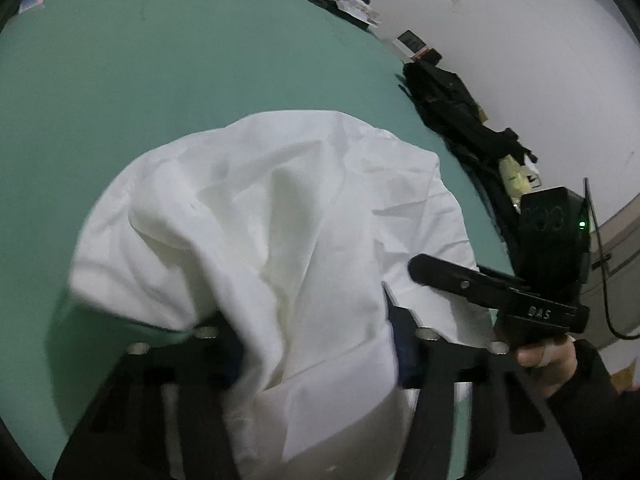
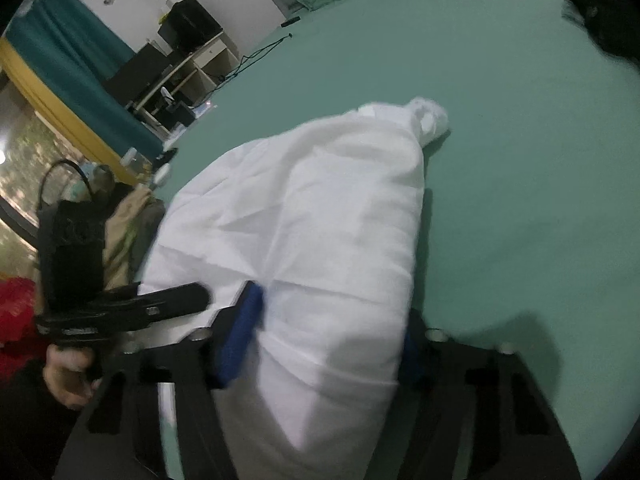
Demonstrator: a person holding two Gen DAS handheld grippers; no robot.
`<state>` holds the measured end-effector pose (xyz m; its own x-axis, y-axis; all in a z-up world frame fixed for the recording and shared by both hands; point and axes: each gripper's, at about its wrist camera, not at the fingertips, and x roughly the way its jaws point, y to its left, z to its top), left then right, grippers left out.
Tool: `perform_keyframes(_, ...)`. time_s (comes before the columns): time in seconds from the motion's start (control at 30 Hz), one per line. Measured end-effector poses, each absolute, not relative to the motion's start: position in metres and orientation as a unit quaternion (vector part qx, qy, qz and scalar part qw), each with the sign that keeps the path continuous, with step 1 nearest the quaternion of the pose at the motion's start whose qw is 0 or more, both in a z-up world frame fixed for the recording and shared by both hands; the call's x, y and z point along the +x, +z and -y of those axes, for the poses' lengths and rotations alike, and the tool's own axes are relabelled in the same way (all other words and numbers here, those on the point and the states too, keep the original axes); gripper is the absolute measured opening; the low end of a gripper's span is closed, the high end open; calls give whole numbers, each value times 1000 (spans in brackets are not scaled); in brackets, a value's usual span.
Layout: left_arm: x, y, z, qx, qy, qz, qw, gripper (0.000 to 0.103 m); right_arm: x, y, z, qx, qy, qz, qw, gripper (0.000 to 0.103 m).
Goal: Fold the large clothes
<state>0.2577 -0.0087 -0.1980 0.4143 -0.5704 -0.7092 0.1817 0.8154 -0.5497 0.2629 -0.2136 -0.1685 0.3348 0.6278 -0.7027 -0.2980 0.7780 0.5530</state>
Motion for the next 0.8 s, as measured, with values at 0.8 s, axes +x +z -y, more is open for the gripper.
perform_keyframes(0.8,201,-129,-15,-175,-222,-429,858,23,199,-80,163,138,244,-424,861,21)
